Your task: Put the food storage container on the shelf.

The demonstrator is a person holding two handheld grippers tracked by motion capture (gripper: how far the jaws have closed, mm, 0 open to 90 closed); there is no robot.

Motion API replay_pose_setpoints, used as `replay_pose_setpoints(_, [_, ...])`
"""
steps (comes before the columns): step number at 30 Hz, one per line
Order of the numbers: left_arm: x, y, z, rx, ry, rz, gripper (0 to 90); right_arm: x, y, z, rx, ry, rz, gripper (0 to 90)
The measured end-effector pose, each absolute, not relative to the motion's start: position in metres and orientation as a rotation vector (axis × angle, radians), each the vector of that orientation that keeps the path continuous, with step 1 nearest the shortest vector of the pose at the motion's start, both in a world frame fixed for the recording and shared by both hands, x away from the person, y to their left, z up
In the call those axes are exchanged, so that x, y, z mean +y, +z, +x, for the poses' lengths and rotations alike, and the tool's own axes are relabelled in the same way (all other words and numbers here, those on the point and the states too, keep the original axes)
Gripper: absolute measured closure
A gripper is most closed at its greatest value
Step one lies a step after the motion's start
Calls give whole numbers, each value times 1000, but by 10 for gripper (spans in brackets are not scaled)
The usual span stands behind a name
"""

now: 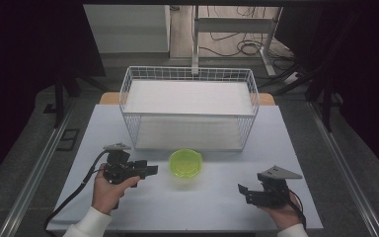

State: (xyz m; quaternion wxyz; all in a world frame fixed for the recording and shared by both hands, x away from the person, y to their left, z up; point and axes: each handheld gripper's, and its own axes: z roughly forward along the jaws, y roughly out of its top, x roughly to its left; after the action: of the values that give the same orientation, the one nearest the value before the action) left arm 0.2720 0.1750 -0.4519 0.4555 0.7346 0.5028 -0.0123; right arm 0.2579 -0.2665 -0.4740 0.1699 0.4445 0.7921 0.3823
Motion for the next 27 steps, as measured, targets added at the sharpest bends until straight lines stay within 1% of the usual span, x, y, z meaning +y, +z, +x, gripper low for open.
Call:
replay_pose_setpoints(2, [175,-451,272,1239,-36,1806,393,-266,-473,259,2249,1103,1267,160])
replay_pose_setpoints(9, [174,-453,276,1230,-87,1787,397,-258,-468,268,2252,1208,1302,156])
replay_pose_setpoints(15, [169,-459,285,1231,-142,1772,406,-247,-465,283,2270,1261,1326,203])
replay_pose_setpoints(16, [167,-462,289,1236,-161,1768,407,-241,-464,290,2277,1286,1341,227])
replay_pose_setpoints(20, [163,-465,296,1237,-188,1764,413,-233,-463,300,2292,1324,1355,257])
replay_pose_setpoints(21, [161,-466,302,1239,-198,1764,414,-225,-462,309,2313,1348,1367,278])
replay_pose_setpoints(25, [158,-468,311,1246,-214,1762,417,-216,-462,319,2335,1375,1385,297])
replay_pose_setpoints(27, [158,-470,318,1257,-247,1737,418,-209,-464,328,2353,1398,1397,310])
